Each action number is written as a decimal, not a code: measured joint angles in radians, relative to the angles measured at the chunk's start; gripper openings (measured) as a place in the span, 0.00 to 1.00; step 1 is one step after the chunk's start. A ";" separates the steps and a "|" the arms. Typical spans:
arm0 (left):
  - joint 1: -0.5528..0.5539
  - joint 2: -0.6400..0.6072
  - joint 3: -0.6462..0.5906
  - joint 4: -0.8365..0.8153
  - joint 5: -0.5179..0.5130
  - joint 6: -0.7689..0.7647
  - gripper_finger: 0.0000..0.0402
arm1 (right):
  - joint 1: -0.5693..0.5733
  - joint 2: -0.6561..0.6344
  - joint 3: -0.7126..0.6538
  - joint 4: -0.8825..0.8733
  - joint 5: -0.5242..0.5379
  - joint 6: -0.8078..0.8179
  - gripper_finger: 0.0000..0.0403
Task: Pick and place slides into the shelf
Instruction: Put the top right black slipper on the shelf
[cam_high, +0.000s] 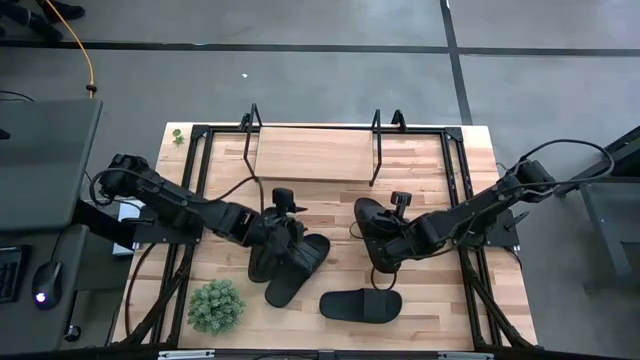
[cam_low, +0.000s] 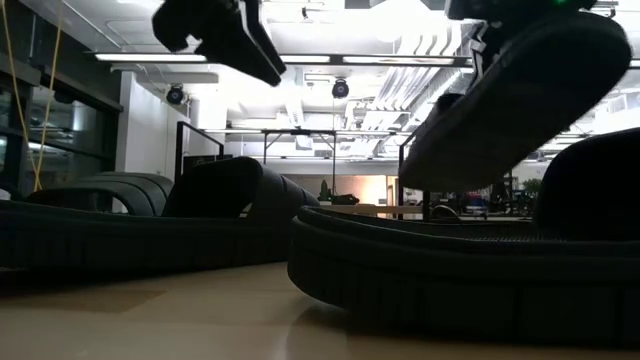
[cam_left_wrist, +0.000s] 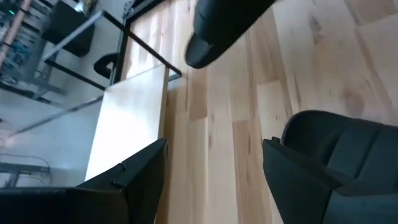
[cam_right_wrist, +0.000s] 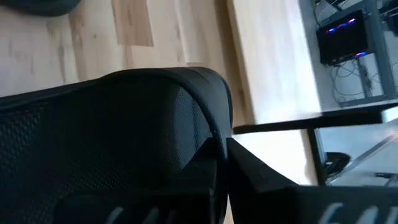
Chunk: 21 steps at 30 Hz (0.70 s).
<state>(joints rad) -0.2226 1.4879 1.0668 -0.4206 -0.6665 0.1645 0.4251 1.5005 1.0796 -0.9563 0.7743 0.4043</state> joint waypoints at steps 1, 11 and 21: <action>0.012 -0.006 0.000 -0.006 0.010 0.000 0.61 | -0.003 0.000 0.009 -0.004 0.003 -0.013 0.00; 0.086 -0.060 0.002 -0.025 0.138 0.015 0.61 | -0.067 0.000 0.083 -0.013 0.070 -0.131 0.00; 0.086 -0.113 0.000 -0.095 0.154 0.033 0.61 | -0.221 0.000 0.145 -0.012 0.072 -0.298 0.00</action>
<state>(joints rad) -0.1368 1.3749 1.0672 -0.5161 -0.5124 0.1976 0.2044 1.5005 1.2251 -0.9688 0.8467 0.1067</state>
